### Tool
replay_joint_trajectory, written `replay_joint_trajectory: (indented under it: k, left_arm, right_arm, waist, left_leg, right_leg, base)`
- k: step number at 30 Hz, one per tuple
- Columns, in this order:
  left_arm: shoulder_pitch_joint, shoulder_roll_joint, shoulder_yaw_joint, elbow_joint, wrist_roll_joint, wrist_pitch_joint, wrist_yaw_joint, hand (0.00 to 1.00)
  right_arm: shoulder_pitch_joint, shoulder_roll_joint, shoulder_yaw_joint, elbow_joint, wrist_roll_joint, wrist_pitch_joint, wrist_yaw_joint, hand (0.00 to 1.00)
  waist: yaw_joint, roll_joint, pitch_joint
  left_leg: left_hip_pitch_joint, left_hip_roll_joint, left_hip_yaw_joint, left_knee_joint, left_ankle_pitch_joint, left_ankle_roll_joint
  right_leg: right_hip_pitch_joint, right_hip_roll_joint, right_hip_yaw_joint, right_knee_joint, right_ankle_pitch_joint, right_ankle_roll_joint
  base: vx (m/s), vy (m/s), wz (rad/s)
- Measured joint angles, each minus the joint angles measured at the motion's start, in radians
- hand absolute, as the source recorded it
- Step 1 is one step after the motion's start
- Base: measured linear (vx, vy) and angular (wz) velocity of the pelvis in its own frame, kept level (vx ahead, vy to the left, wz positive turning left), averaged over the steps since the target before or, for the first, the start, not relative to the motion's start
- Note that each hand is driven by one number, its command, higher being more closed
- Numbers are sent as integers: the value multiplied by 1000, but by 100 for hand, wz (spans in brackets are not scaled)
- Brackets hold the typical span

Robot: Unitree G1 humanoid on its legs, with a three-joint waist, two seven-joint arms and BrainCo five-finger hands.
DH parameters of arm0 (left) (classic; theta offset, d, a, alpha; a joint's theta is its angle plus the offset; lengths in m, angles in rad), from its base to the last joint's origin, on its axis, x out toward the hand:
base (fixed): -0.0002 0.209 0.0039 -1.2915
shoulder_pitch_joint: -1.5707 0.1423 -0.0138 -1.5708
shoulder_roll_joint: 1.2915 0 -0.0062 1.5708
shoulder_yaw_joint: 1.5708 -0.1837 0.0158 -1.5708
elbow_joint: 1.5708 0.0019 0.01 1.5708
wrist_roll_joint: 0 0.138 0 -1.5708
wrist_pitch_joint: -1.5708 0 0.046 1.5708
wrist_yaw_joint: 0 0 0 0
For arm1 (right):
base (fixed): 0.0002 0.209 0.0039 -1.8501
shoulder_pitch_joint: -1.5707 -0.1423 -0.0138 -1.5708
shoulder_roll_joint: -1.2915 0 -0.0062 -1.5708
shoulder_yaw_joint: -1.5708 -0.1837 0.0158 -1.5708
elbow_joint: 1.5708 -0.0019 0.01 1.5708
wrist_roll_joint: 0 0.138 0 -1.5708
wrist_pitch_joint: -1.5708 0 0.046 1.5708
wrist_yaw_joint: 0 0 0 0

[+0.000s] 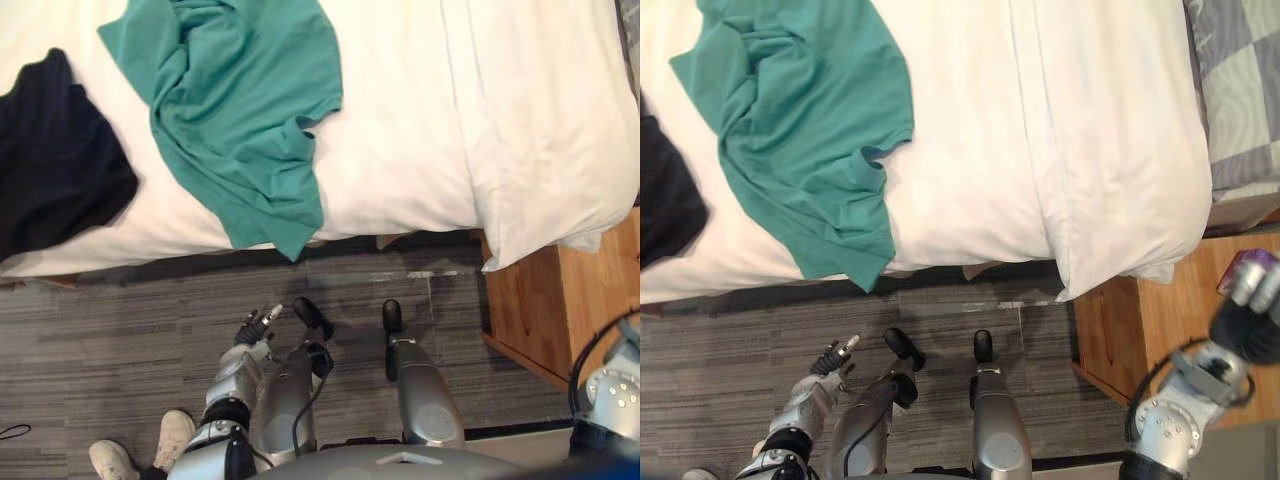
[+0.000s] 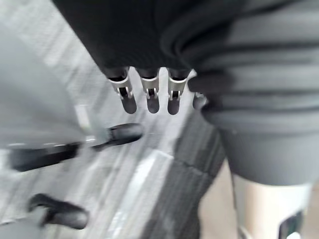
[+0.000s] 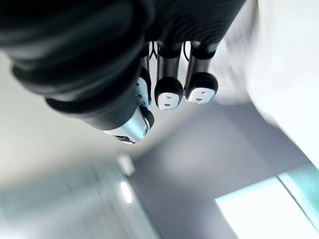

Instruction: Tidy the bed and pick cloth on bed and put in laundry

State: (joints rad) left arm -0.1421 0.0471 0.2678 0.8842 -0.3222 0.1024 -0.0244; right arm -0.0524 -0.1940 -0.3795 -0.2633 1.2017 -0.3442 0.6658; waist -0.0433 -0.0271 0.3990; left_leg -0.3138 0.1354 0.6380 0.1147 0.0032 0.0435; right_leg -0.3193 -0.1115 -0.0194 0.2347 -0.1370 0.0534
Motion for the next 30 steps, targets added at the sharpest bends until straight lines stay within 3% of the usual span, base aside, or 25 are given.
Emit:
replay_joint_trajectory:
  k: [5,8,11,16,20,25,30]
  left_arm:
    - [9,5,-70,-32,6,-25,27,0]
    - [-2,5,-104,-37,17,-73,32,0]
    - [-45,4,-107,-37,-11,-97,32,0]
    - [-119,1,-80,-36,-21,-117,36,0]
    - [-157,-22,-47,-36,-44,-124,53,0]
    - [-182,-48,-18,-35,-53,-124,74,0]
    - [-189,-73,28,-27,-60,-123,74,0]
  right_arm:
    - [-160,-14,169,-16,-170,75,-98,100]
    - [-290,-22,245,3,-233,111,-191,100]
    - [-393,-27,263,75,-245,120,-269,100]
    - [-530,-28,265,188,-213,110,-323,100]
    - [-586,-10,260,229,-152,72,-247,100]
    - [-616,1,232,289,-128,70,-171,100]
    - [-567,71,169,351,33,64,-44,100]
  waist:
    - [42,3,2]
    - [55,30,19]
    - [64,53,47]
    - [69,71,112]
    - [71,79,130]
    - [67,80,130]
    - [67,80,130]
  left_leg:
    - [-97,6,-55,47,7,18]
    - [-197,-3,-88,65,23,39]
    - [-284,-19,-103,62,46,46]
    - [-399,-27,-107,30,95,39]
    - [-442,-31,-98,1,129,37]
    - [-437,-35,-100,-58,160,-6]
    - [-400,-42,-80,-99,174,-19]
  right_leg:
    - [-71,-8,-47,49,-8,-6]
    - [-169,-23,-75,103,-17,-7]
    - [-278,-40,-79,172,-33,-5]
    - [-431,-46,-80,231,-33,-9]
    - [-502,-47,-75,257,-30,-14]
    - [-523,-39,-79,258,-26,-26]
    - [-508,-35,-66,246,-21,-30]
  base:
    - [-33,-11,32]
    - [-35,8,30]
    - [-51,6,28]
    - [-68,-12,11]
    - [-36,-12,1]
    - [-25,-11,1]
    - [-25,5,-8]
